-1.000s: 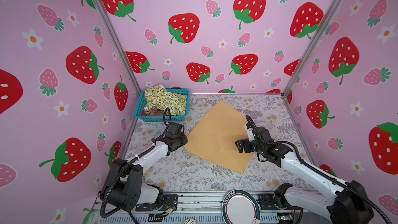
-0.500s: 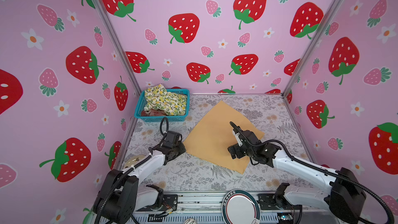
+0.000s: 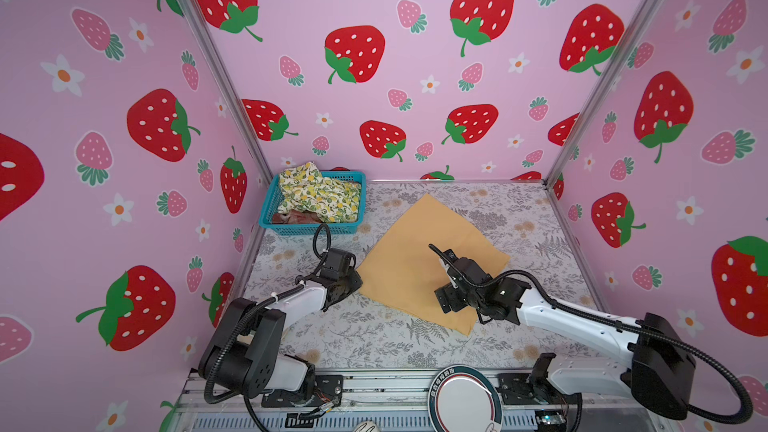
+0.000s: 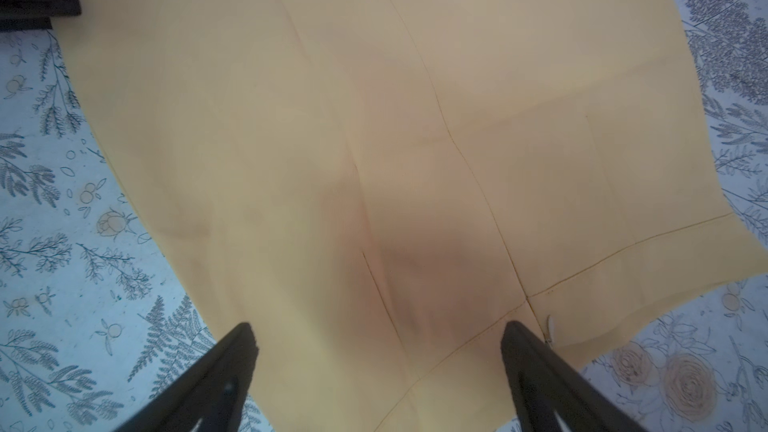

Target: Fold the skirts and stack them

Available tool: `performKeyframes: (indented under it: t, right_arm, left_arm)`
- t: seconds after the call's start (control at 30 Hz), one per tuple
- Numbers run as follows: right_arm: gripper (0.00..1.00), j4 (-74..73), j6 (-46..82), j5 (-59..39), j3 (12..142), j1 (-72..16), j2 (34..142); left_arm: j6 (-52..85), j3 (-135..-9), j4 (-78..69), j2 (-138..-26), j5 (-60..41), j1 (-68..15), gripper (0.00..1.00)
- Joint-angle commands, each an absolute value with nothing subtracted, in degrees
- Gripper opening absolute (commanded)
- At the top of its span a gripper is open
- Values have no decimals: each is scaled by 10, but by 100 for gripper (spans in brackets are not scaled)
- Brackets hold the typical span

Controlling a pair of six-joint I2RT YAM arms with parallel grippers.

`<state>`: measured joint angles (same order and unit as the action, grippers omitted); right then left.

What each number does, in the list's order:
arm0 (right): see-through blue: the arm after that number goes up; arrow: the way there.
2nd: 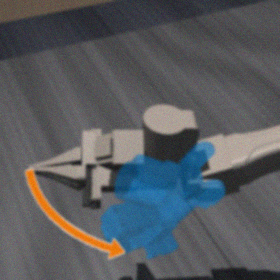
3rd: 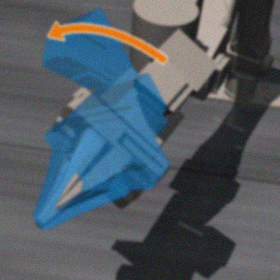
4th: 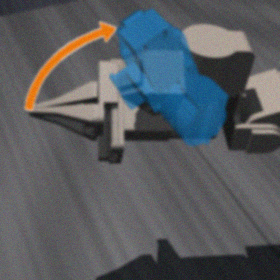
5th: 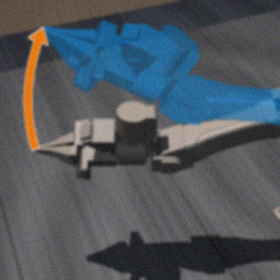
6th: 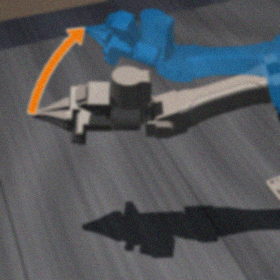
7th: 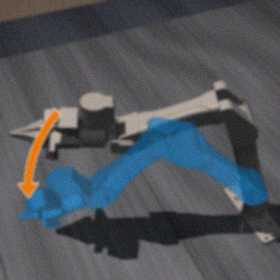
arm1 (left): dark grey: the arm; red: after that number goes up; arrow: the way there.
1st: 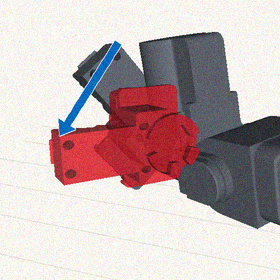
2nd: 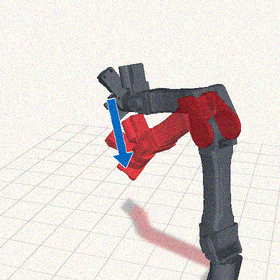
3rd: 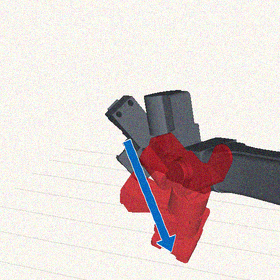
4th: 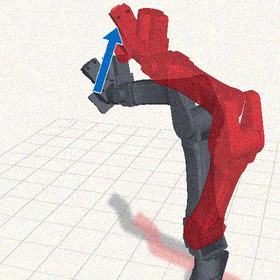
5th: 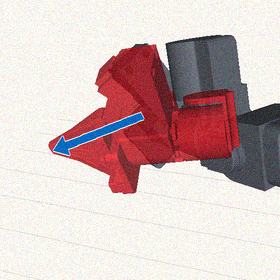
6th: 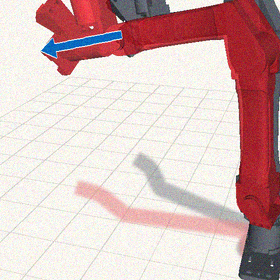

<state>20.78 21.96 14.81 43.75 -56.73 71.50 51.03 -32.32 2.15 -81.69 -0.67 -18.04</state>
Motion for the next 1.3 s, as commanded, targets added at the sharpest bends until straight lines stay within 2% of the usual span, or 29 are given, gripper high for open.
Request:
performKeyframes:
  t: [0.0, 0.1, 0.13, 0.17, 0.57, 0.77, 0.97, 1.07, 1.27]
  right_arm:
    - [95, 219, 230, 163, 445, -579, 719]
    - [94, 220, 233, 169, 440, -589, 723]
    - [94, 219, 234, 172, 438, -593, 725]
    - [94, 217, 235, 173, 435, -600, 725]
    - [93, 197, 240, 196, 429, -694, 766]
    - [89, 176, 233, 193, 435, -736, 791]
    - [78, 169, 240, 202, 444, -779, 822]
    - [68, 166, 247, 198, 446, -788, 838]
    - [63, 172, 263, 218, 445, -795, 860]
  left_arm:
    - [515, -321, 44, -834, -9, -178, 18]
    - [511, -319, 49, -825, -4, -177, 7]
    - [508, -321, 51, -821, -2, -176, 7]
    - [505, -325, 55, -817, -1, -175, 0]
    - [427, -474, 162, -814, -20, -125, 0]
    - [398, -534, 198, -835, -30, -107, 0]
    - [393, -556, 200, -859, -44, -99, 0]
    - [392, -562, 199, -867, -49, -98, 0]
    - [389, -570, 202, -870, -50, -96, 0]
